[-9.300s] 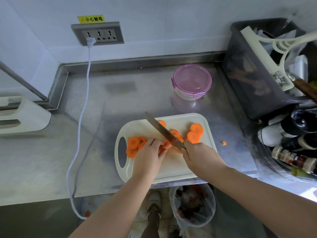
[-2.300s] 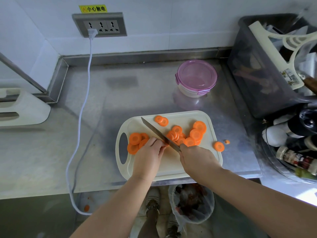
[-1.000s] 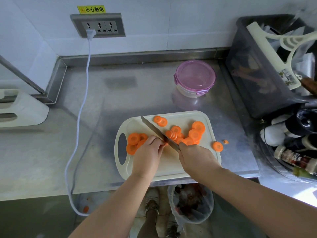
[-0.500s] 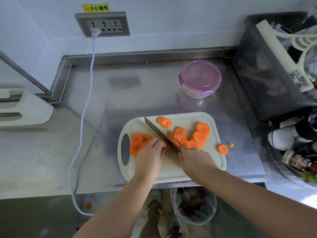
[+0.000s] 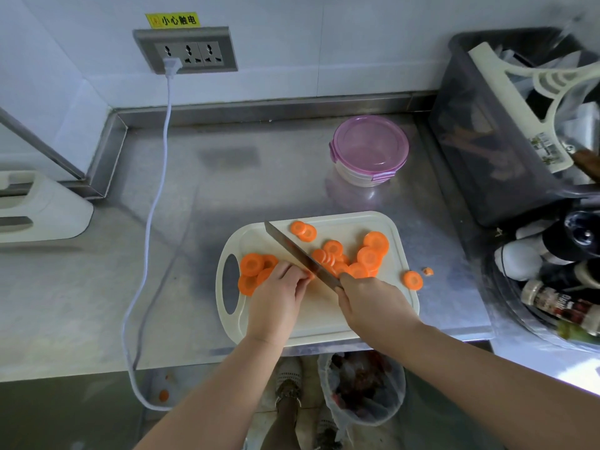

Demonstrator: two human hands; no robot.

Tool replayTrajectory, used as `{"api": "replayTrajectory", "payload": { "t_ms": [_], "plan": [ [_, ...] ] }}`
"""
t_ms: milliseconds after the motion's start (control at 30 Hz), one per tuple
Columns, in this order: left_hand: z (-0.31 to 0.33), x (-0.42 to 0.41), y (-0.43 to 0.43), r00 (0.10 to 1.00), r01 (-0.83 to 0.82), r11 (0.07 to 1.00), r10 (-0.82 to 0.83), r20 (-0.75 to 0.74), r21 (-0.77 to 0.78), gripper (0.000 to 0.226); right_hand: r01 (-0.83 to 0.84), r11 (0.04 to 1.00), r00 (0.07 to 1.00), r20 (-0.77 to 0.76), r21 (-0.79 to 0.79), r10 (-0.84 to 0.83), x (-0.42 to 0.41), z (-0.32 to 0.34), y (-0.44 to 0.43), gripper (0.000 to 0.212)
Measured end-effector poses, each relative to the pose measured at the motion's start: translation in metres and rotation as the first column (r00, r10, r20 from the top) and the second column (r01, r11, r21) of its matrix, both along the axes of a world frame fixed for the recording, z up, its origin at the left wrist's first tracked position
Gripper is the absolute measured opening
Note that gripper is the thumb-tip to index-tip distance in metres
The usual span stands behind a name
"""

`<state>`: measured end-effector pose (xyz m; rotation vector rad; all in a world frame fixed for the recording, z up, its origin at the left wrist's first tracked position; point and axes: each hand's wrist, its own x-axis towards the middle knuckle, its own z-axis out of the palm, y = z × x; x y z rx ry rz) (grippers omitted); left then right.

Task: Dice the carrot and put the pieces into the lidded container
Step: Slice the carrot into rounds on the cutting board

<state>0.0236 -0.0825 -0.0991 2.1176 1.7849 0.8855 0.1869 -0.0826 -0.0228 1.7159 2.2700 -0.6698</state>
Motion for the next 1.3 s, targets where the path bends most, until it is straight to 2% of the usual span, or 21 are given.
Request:
{"api": "replayTrajectory", "payload": {
  "t_ms": [133,300,467,533,667,800,933,1033,1133,1300],
  "plan": [
    [-0.002,0.0,0.0,1.0,-0.012,1.0,0.012,-0.008,-0.017,0.007,-0.007,1.0,1.0,0.013,0.004,0.007,0.0,0.0,-0.001,0.022],
    [0.0,0.0,0.001,1.0,0.001,1.0,-0.001,-0.013,0.007,0.023,-0.019,1.0,1.0,0.022,0.014,0.019,0.001,-0.001,-0.001,0.022],
    [0.001,0.001,0.001,1.0,-0.001,1.0,0.0,-0.014,-0.024,0.006,-0.033,0.999,0.999,0.028,0.018,0.032,0.001,-0.003,0.0,0.021],
    [0.0,0.0,0.001,1.0,0.0,1.0,0.0,-0.014,-0.031,0.006,-0.034,0.999,0.999,0.031,0.015,0.033,0.001,-0.002,-0.001,0.021],
    [0.0,0.0,0.001,1.0,-0.002,1.0,0.002,0.002,-0.023,0.022,-0.036,0.999,0.998,0.046,0.013,0.035,0.0,-0.005,-0.001,0.019],
    [-0.002,-0.002,0.001,1.0,0.005,0.999,-0.005,-0.001,-0.04,0.018,-0.039,0.999,0.998,0.057,0.007,0.038,-0.003,-0.009,-0.002,0.018],
    [-0.002,-0.002,0.0,1.0,0.001,0.997,0.001,0.031,-0.078,0.003,-0.054,0.999,0.994,0.095,0.004,0.053,-0.006,-0.012,0.0,0.015],
    [-0.003,-0.003,0.0,0.999,0.002,0.996,0.002,0.042,-0.086,0.005,-0.05,0.999,0.993,0.109,-0.01,0.051,-0.007,-0.014,0.0,0.015],
    [-0.003,-0.004,0.001,0.999,0.007,0.996,-0.003,0.042,-0.086,0.022,-0.055,0.998,0.992,0.111,-0.017,0.057,-0.009,-0.015,0.001,0.015],
    [-0.001,-0.004,-0.001,1.0,0.003,0.994,-0.001,0.015,-0.11,0.008,-0.044,0.998,0.995,0.091,-0.055,0.049,-0.013,-0.018,0.003,0.018]
  ]
}}
